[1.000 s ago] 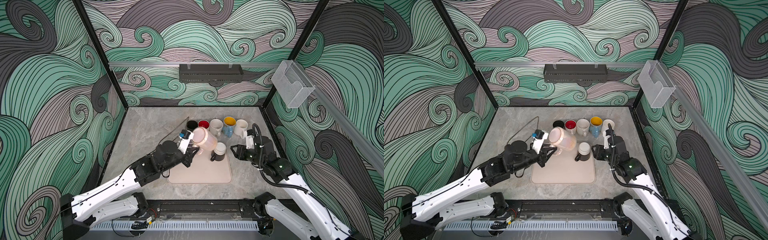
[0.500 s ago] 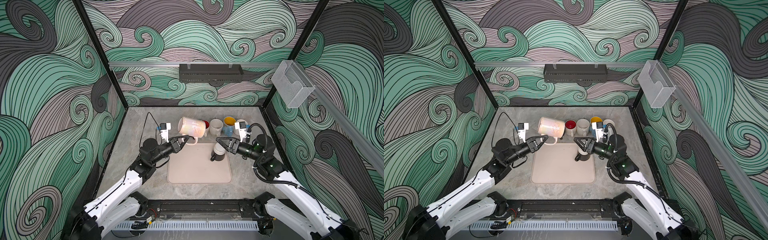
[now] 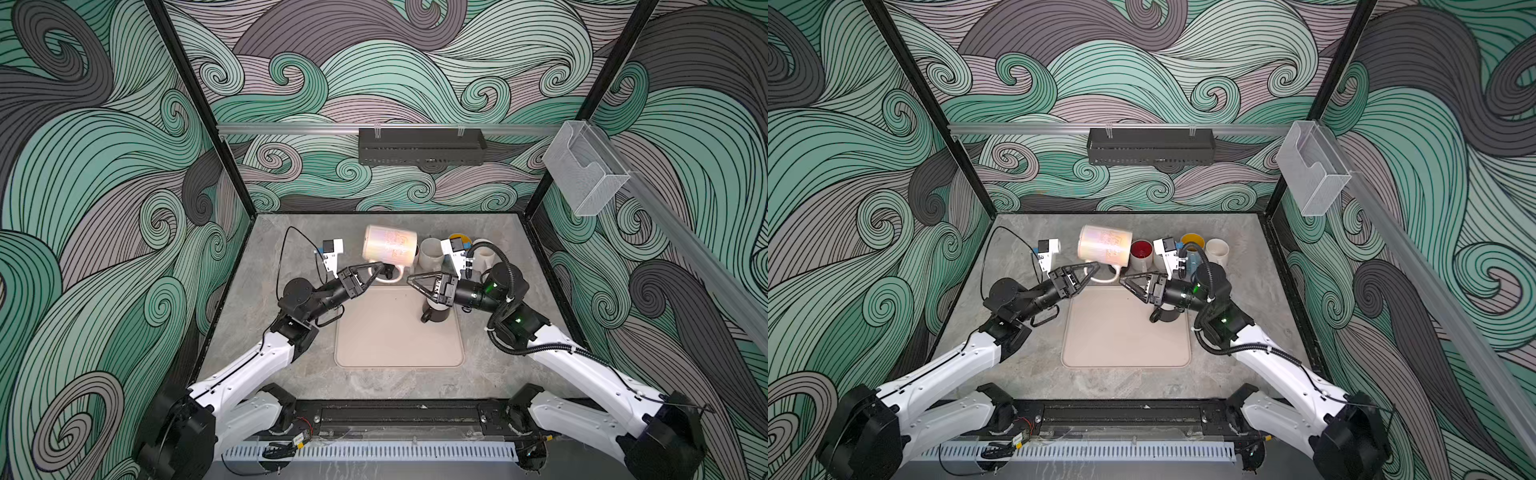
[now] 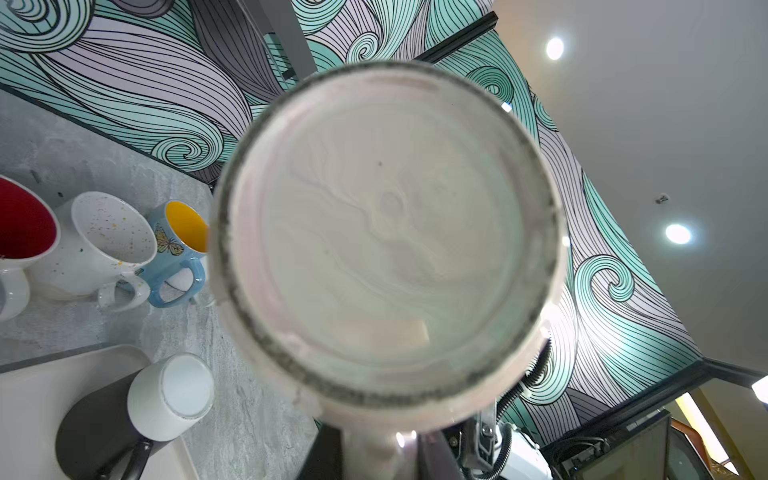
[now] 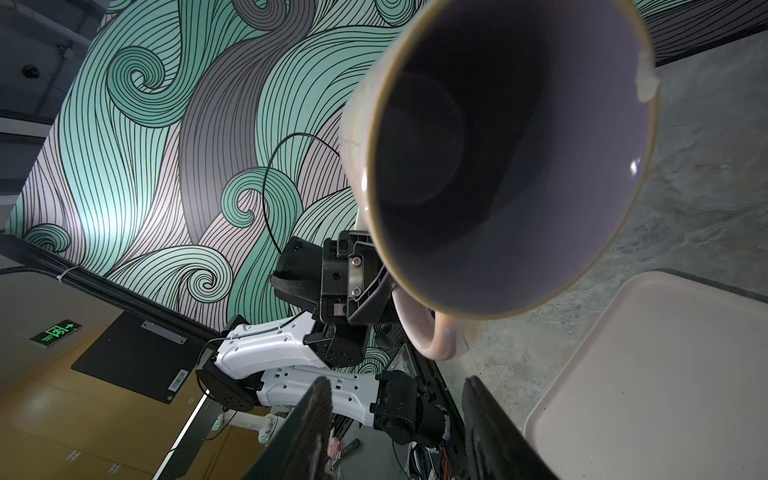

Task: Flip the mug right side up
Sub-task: 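Grasp the pink mug with the right gripper from the left gripper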

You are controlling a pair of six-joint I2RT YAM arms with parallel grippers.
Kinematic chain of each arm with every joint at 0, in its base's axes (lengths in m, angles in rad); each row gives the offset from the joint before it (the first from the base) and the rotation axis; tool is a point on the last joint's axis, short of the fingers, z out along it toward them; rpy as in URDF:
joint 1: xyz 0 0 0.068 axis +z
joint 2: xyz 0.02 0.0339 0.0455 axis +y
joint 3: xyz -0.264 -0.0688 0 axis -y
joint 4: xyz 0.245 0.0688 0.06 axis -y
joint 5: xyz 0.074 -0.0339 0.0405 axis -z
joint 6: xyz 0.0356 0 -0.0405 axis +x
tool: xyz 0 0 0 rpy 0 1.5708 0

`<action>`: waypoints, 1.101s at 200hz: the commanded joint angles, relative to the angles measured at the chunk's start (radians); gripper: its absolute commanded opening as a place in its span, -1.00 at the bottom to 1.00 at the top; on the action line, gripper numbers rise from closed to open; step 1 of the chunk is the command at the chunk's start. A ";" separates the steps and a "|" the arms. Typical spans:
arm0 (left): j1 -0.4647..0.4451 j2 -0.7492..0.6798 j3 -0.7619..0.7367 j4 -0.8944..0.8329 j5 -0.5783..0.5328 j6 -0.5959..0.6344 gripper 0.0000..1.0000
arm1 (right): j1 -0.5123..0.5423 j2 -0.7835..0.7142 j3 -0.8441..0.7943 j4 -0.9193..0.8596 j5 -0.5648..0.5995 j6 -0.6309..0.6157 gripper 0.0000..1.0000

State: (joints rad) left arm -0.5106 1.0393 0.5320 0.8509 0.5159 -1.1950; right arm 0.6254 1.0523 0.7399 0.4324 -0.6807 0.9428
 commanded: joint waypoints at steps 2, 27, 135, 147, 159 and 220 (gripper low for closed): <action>0.007 -0.016 0.034 0.178 0.026 -0.009 -1.00 | 0.010 0.029 0.037 0.076 0.004 0.023 0.02; 0.008 -0.019 0.034 0.177 0.032 -0.010 -1.00 | 0.014 0.062 0.053 0.094 0.008 0.027 0.01; 0.007 0.017 0.038 0.229 0.075 -0.045 -1.00 | 0.018 0.164 0.118 0.161 0.044 0.029 -0.04; 0.007 0.022 0.036 0.245 0.075 -0.055 -1.00 | 0.018 0.173 0.128 0.166 0.041 0.030 -0.06; 0.006 0.029 0.033 0.253 0.074 -0.061 -1.00 | 0.017 0.185 0.133 0.181 0.042 0.038 -0.10; 0.003 0.046 0.020 0.278 0.079 -0.075 -1.00 | 0.018 0.225 0.163 0.245 0.050 0.077 -0.21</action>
State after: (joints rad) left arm -0.5053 1.0924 0.5320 0.9840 0.5545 -1.2732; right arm 0.6415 1.2694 0.8467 0.5838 -0.6537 0.9932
